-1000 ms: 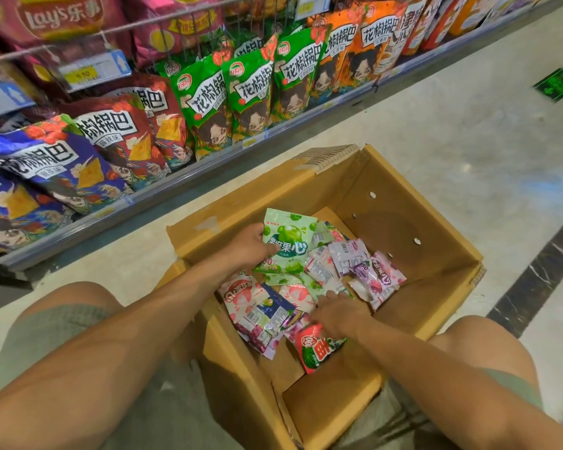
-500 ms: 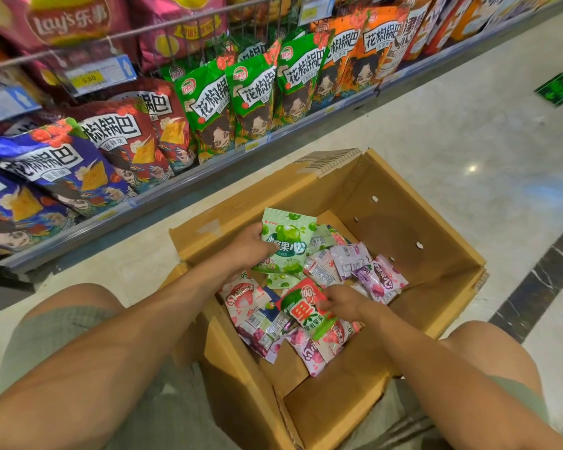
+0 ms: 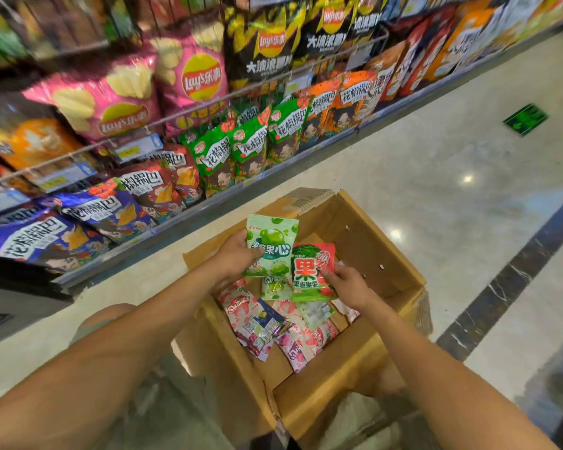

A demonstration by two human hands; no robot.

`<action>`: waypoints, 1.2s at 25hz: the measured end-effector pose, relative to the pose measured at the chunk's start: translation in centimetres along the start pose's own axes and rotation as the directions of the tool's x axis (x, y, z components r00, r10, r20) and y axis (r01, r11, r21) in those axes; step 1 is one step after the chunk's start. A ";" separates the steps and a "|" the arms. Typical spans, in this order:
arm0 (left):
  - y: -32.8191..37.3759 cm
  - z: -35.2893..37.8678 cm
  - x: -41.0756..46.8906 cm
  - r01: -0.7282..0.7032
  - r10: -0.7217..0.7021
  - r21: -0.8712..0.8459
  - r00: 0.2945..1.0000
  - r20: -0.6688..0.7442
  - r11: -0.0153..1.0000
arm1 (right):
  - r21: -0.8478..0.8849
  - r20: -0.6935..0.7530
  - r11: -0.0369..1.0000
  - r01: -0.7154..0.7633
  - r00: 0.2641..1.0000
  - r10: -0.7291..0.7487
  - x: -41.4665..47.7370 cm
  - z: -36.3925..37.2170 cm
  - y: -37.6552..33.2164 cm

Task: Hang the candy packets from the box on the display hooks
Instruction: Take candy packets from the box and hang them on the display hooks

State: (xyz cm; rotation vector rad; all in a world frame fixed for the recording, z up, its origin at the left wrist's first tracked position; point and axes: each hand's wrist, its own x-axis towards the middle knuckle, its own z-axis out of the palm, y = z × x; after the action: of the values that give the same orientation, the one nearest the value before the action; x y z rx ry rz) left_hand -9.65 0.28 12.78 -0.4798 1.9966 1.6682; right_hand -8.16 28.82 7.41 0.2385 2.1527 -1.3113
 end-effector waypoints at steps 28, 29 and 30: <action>40.9 -16.4 -52.1 -0.349 0.262 -0.067 0.804 -0.534 0.935 | -0.060 0.171 0.757 0.650 0.754 -0.634 -40.0 -14.4 -58.4; 40.7 -16.7 -53.5 -0.366 0.245 -0.103 0.782 -0.574 0.925 | -0.064 0.184 0.736 0.674 0.733 -0.655 -40.4 -13.5 -59.2; 40.3 -17.0 -54.8 -0.399 0.268 -0.099 0.759 -0.593 0.912 | -0.079 0.199 0.722 0.688 0.720 -0.664 -40.7 -12.5 -59.8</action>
State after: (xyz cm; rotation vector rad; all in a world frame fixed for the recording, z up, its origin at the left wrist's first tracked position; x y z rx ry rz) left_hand 10.28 -11.09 79.04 -0.8220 2.4434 2.1826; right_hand -6.86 15.99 79.70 -0.7805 2.2639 -1.4619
